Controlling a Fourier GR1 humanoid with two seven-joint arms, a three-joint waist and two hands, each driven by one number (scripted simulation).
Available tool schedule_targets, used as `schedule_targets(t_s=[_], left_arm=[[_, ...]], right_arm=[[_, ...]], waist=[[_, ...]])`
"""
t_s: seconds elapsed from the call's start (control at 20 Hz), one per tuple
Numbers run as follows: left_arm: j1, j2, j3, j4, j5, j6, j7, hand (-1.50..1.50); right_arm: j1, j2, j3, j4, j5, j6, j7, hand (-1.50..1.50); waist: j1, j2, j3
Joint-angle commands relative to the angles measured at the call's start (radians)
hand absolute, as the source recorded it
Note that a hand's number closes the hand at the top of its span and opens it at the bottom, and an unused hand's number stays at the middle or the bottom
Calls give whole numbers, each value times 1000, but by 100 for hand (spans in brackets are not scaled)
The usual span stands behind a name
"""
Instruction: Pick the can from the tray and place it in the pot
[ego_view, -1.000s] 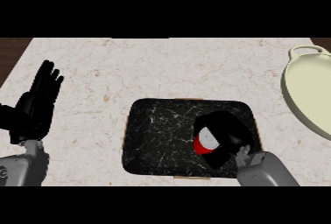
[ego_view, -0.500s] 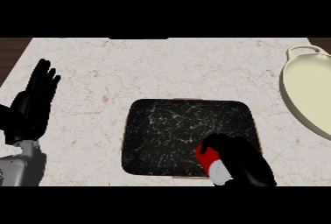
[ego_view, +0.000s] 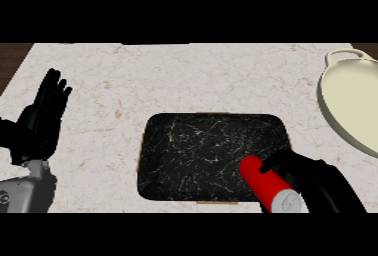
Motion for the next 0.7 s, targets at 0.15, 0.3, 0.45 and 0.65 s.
schedule_targets(t_s=[0.15, 0.3, 0.45, 0.65], left_arm=[[31, -9, 8, -9, 17, -14, -16, 0], [21, -7, -7, -32, -1, -9, 4, 0], [31, 4, 8, -54, 13, -20, 28, 0], [51, -20, -9, -58, -15, -3, -3, 0]], right_arm=[[-1, -6, -235, -231, 4, -83, 57, 150], [-55, -16, -377, -223, -104, -64, 61, 150], [-51, -37, -502, -160, -131, -88, -15, 150], [-142, -84, -711, -8, -304, -44, -64, 150]], waist=[[4, 1, 0], [8, 2, 1], [12, 3, 1], [14, 4, 1]])
